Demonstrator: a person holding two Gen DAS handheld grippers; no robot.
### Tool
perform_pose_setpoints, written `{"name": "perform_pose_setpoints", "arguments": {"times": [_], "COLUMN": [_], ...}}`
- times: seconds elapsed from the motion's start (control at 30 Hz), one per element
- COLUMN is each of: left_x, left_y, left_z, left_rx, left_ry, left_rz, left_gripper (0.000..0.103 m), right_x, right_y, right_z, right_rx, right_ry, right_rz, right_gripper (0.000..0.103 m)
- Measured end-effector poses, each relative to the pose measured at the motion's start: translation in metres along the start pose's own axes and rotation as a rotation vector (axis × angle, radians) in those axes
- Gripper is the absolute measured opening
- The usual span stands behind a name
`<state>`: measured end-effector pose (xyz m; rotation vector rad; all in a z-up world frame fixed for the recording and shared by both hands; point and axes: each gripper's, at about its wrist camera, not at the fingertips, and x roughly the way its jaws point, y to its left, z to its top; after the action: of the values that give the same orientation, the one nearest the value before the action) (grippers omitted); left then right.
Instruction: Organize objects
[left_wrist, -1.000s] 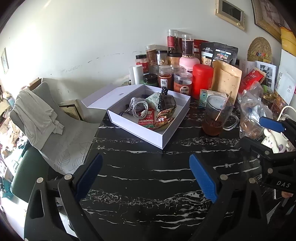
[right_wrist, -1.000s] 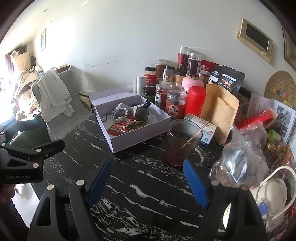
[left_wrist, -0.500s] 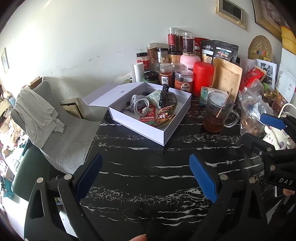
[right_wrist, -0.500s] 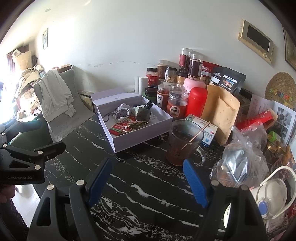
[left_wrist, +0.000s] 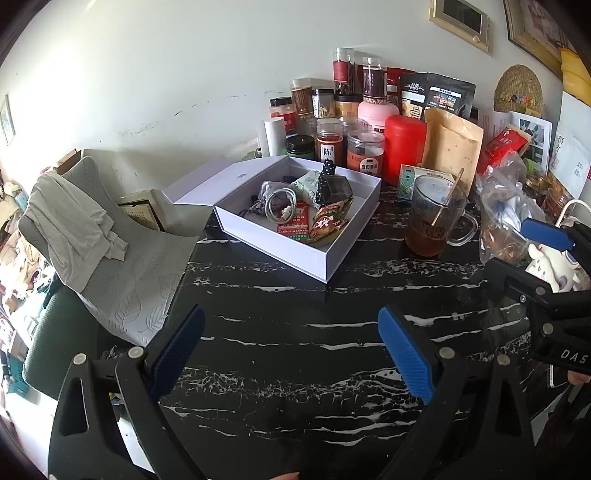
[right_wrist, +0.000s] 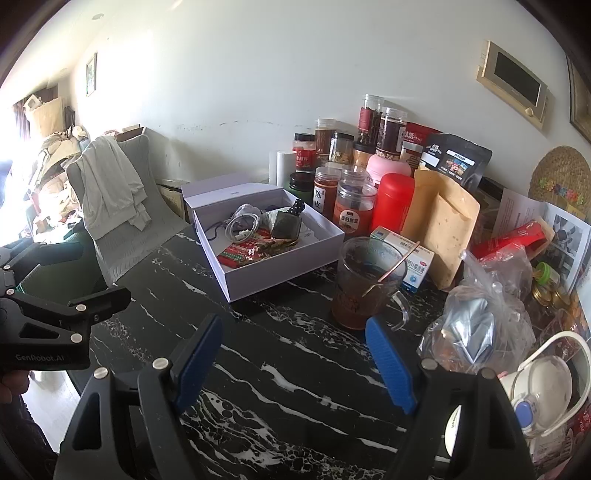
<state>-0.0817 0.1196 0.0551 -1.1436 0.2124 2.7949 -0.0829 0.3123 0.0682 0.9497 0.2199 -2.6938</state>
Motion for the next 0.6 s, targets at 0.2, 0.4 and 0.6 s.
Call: {"name": "perform_pose_setpoints", "arguments": {"times": [0.2, 0.4, 0.6], "left_x": [0.0008, 0.0005, 0.0008], "left_y": [-0.0017, -0.0019, -0.0041], "left_z": [-0.0017, -0.0019, -0.004], "left_rx": [0.007, 0.006, 0.007], "left_ry": [0.005, 0.007, 0.015], "left_rz": [0.001, 0.0, -0.001], "left_gripper": [0.095, 0.095, 0.095], "right_x": [0.0019, 0.0021, 0.0029], "right_y": [-0.0006, -0.0015, -0.0039], "right_z": [-0.0015, -0.0026, -0.0053], "right_rx": [-0.003, -0.002, 0.003], "right_ry": [0.005, 0.006, 0.012], "right_rz": [0.001, 0.001, 0.0], "right_gripper": [0.08, 0.08, 0.08]}}
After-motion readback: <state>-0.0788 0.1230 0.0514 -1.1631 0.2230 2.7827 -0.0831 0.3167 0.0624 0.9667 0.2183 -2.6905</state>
